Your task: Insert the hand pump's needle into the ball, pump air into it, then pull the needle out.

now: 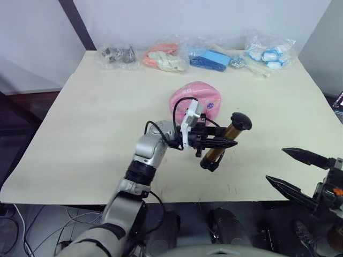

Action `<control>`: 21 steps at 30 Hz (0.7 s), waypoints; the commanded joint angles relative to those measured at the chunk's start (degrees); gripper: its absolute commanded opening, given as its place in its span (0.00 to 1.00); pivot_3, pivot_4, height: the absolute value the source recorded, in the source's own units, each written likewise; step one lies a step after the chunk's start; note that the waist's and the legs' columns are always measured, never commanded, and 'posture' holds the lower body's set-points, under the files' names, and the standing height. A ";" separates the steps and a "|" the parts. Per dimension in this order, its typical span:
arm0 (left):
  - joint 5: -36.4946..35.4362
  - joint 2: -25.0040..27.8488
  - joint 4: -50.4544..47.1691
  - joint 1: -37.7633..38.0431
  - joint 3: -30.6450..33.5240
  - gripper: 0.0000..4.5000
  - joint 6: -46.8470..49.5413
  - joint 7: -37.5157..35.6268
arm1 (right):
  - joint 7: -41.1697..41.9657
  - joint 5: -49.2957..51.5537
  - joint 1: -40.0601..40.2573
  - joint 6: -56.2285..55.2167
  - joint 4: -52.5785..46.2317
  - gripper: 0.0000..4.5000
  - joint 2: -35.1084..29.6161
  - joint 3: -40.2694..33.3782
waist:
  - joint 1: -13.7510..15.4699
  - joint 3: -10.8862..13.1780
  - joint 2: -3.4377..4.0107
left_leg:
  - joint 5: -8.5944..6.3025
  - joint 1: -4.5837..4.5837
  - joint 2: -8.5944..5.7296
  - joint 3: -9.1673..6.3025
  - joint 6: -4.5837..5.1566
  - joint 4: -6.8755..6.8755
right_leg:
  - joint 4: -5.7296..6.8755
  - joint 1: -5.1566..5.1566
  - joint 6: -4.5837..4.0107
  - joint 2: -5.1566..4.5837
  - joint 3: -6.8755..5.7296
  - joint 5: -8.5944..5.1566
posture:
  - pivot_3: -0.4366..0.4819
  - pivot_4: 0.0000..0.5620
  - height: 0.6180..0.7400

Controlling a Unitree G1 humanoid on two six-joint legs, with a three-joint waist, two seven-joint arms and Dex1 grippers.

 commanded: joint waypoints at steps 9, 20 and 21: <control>1.33 -14.66 20.58 4.07 2.14 0.24 -31.28 -5.29 | -11.48 3.37 -3.29 -0.40 -1.84 1.00 0.02 1.26 | -0.02 -0.06 0.08 | -0.06 0.09 -0.05 0.07 0.11 0.02 | -0.09 0.14 0.05 0.01 0.07 0.01 | 0.48 0.27 1.00; 7.46 -19.67 42.38 1.21 4.35 0.24 -56.08 -2.62 | -22.64 0.24 -16.01 1.32 -0.96 1.00 -1.05 18.69 | -0.08 -0.10 0.01 | -0.10 0.08 -0.08 0.12 0.18 0.02 | -0.19 0.14 0.14 0.02 0.16 0.06 | 0.48 0.27 1.00; 7.79 -19.84 43.28 1.12 4.42 0.24 -57.27 -2.34 | -23.35 -0.76 -17.67 1.52 -0.46 1.00 -0.73 20.98 | -0.12 -0.12 0.01 | -0.10 0.08 -0.08 0.12 0.18 0.04 | -0.20 0.14 0.15 0.02 0.16 0.07 | 0.48 0.27 1.00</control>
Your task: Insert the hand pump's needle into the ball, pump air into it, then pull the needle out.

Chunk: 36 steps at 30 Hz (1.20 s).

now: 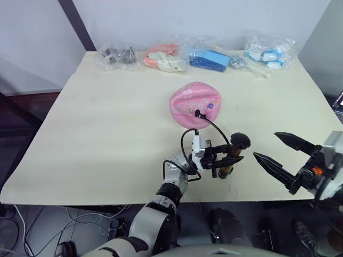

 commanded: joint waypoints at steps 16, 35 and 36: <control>1.24 -4.07 5.27 -4.46 0.70 0.24 -7.84 2.60 | -3.41 -11.66 -17.64 2.49 8.38 1.00 7.48 22.42 | -0.21 -0.36 -0.23 | -0.01 0.09 0.01 -0.07 0.02 0.01 | -0.08 0.11 0.04 0.00 -0.06 0.03 | 0.48 0.27 1.00; 1.27 -3.39 4.77 -4.46 0.57 0.24 -7.22 2.48 | -2.22 -13.40 -20.92 4.24 10.58 0.60 11.47 25.61 | -0.21 -0.40 -0.20 | -0.01 0.08 0.01 -0.12 0.02 0.01 | -0.08 0.11 0.04 0.00 -0.11 0.02 | 0.48 0.27 1.00; 1.28 -3.37 4.76 -4.47 0.57 0.24 -7.21 2.49 | -2.10 -13.58 -21.00 4.32 10.70 0.50 11.60 25.64 | -0.18 -0.40 -0.20 | -0.01 0.08 0.01 -0.12 0.02 0.01 | -0.08 0.11 0.04 0.00 -0.11 0.02 | 0.48 0.27 1.00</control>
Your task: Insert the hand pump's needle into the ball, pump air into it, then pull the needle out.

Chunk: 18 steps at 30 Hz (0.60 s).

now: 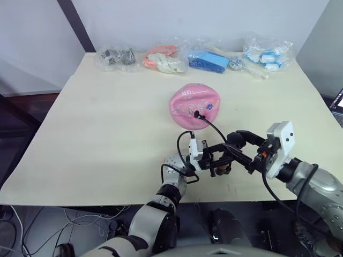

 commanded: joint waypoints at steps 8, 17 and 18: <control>0.94 -3.21 0.16 -3.43 -0.27 0.24 3.61 -0.08 | 1.16 -0.74 -1.00 -0.29 -0.79 0.44 0.83 -0.28 | 0.03 0.00 0.00 | 0.00 -0.01 -0.01 -0.01 0.00 0.00 | -0.01 0.00 0.00 -0.01 -0.01 0.00 | 0.48 0.27 1.00; 2.41 5.41 -11.46 -4.72 -2.46 1.00 22.92 0.14 | 6.27 -2.16 -2.68 0.56 -0.48 0.44 -3.61 -0.86 | -0.06 0.03 0.02 | 0.00 -0.09 -0.02 -0.10 0.01 -0.01 | -0.07 -0.01 0.00 -0.01 -0.10 0.00 | 0.48 0.27 1.00; 2.66 7.16 -13.27 -5.06 -2.86 1.00 25.82 -0.31 | 6.88 -1.98 -3.01 0.62 -0.14 0.44 -4.02 -1.09 | -0.26 0.03 0.02 | 0.00 -0.08 -0.02 -0.09 0.00 -0.01 | -0.07 -0.01 0.00 0.00 -0.10 0.00 | 0.48 0.27 1.00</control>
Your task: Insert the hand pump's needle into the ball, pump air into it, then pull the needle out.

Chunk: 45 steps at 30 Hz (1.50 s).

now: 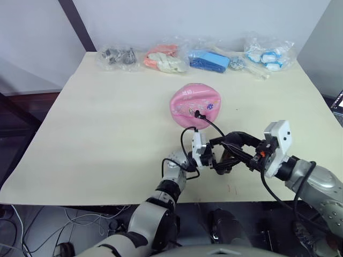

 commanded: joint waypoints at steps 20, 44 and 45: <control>14.32 16.13 -31.38 10.65 -13.68 1.00 26.38 12.02 | 4.47 0.64 -2.10 1.29 0.87 0.44 -2.63 -3.97 | -0.11 0.02 0.08 | 0.00 -0.04 0.05 -0.10 0.00 -0.05 | -0.12 0.00 -0.01 -0.05 -0.10 0.01 | 0.48 0.27 1.00; 21.18 9.13 -26.92 13.91 -19.81 0.72 20.70 27.20 | 1.09 2.99 -1.79 2.88 0.10 0.44 -0.16 -5.26 | 0.26 0.02 0.09 | 0.00 -0.05 0.04 -0.06 0.00 -0.05 | -0.13 0.00 -0.01 -0.05 -0.09 0.01 | 0.48 0.27 1.00; 21.69 8.92 -25.87 13.78 -19.98 0.66 19.72 27.84 | 1.02 3.09 -1.70 2.87 0.07 0.44 -0.09 -5.35 | 0.27 0.02 0.08 | 0.00 -0.05 0.04 -0.06 0.00 -0.05 | -0.13 0.00 -0.01 -0.05 -0.09 0.02 | 0.48 0.27 1.00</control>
